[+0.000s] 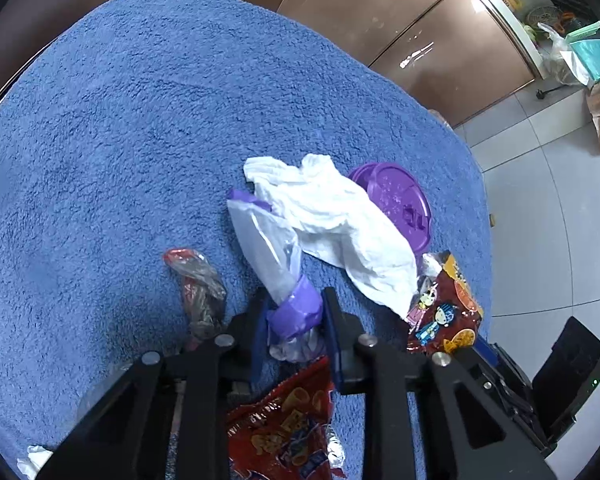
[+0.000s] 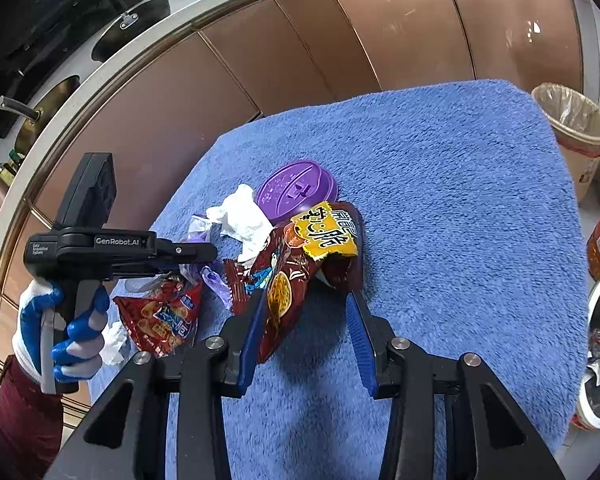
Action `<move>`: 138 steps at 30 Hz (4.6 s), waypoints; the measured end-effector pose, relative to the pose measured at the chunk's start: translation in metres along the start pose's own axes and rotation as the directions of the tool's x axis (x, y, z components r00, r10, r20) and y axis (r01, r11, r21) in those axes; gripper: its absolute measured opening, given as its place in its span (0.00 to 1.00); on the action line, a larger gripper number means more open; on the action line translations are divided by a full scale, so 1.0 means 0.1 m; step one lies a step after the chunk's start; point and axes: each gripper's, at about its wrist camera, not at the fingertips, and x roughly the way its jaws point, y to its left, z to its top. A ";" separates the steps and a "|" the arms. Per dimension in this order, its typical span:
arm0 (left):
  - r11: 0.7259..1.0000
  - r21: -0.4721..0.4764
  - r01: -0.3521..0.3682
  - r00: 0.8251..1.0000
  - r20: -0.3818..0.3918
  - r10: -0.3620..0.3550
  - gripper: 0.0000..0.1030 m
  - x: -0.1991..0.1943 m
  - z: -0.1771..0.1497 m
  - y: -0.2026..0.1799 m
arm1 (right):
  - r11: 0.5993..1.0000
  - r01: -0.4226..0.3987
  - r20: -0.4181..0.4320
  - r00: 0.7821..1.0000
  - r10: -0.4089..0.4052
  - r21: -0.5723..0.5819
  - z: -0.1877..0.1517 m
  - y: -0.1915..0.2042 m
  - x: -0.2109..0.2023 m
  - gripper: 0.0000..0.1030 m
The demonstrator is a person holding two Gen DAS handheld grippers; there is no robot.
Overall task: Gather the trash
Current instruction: 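Grasp the purple wrapper with the left tool while the right tool grasps the brown snack bag, then carry the purple wrapper with the left tool while the right tool carries the snack bag to the bin, then open the right tool over the bin while the left tool releases the purple wrapper, then move both tools back over the table toward the tissue and purple lid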
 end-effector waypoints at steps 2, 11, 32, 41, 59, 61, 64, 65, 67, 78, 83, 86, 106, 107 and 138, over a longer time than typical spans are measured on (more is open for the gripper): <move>1.000 0.005 0.005 1.000 0.009 -0.005 0.21 -0.03 -0.01 0.00 | 1.000 -0.003 -0.002 1.000 0.003 0.005 0.00 0.01 0.05 0.24; 1.000 0.022 0.021 0.996 0.081 -0.023 0.20 -0.37 -0.04 0.08 | 0.999 0.013 0.033 0.999 -0.012 -0.037 -0.03 0.09 -0.09 0.08; 0.983 0.179 0.038 0.976 0.206 -0.075 0.20 -1.20 -0.49 -0.89 | 0.990 0.139 0.221 0.967 -0.128 -0.036 -0.39 -0.06 -1.60 0.08; 0.943 0.323 0.085 0.983 0.127 -0.132 0.20 -0.82 -0.69 -1.99 | 0.962 0.257 0.264 0.926 -0.272 0.090 -0.69 -0.77 -2.23 0.08; 0.846 0.524 0.095 0.994 -0.092 -0.055 0.20 1.11 -0.94 -3.79 | 0.836 0.485 0.110 0.845 -0.524 0.257 -1.07 -2.36 -2.08 0.08; 0.835 0.545 0.081 0.995 -0.093 -0.036 0.20 1.31 -0.95 -3.91 | 0.827 0.495 0.089 0.842 -0.533 0.267 -1.07 -2.49 -2.00 0.08; 0.820 0.569 0.062 0.995 -0.095 -0.009 0.21 1.58 -0.98 -4.03 | 0.817 0.506 0.061 0.839 -0.540 0.277 -1.06 -2.64 -1.90 0.08; 0.814 0.580 0.048 0.996 -0.092 0.007 0.21 1.69 -0.99 -4.07 | 0.813 0.511 0.051 0.837 -0.544 0.280 -1.05 -2.70 -1.86 0.08; 0.809 0.586 0.037 0.995 -0.094 0.022 0.21 1.83 -0.98 -4.10 | 0.805 0.522 0.035 0.833 -0.552 0.282 -1.05 -2.79 -1.79 0.08; 0.821 0.566 0.074 0.987 -0.159 0.021 0.35 2.42 -0.96 -4.18 | 0.770 0.564 -0.039 0.813 -0.581 0.297 -1.06 -3.11 -1.53 0.26; 0.828 0.550 0.113 0.986 -0.166 -0.025 0.38 2.38 -0.97 -4.13 | 0.764 0.572 -0.044 0.808 -0.587 0.298 -1.10 -3.12 -1.52 0.27; 0.828 0.546 0.125 0.988 -0.146 -0.052 0.38 2.21 -0.98 -4.10 | 0.766 0.565 -0.029 0.810 -0.586 0.306 -1.09 -3.04 -1.59 0.27; 0.831 0.553 0.061 0.979 0.129 -0.158 0.38 0.16 -1.13 -3.45 | 0.866 0.474 0.225 0.836 -0.500 0.161 -0.71 -1.43 -2.26 0.27; 0.833 0.551 0.054 0.976 0.148 -0.161 0.38 0.03 -1.13 -3.38 | 0.870 0.471 0.236 0.837 -0.493 0.148 -0.69 -1.34 -2.30 0.27; 0.808 0.558 -0.189 0.974 0.212 0.081 0.54 -0.98 0.01 -0.78 | 0.945 0.301 0.221 0.937 -0.269 -0.129 0.02 0.16 -1.41 0.37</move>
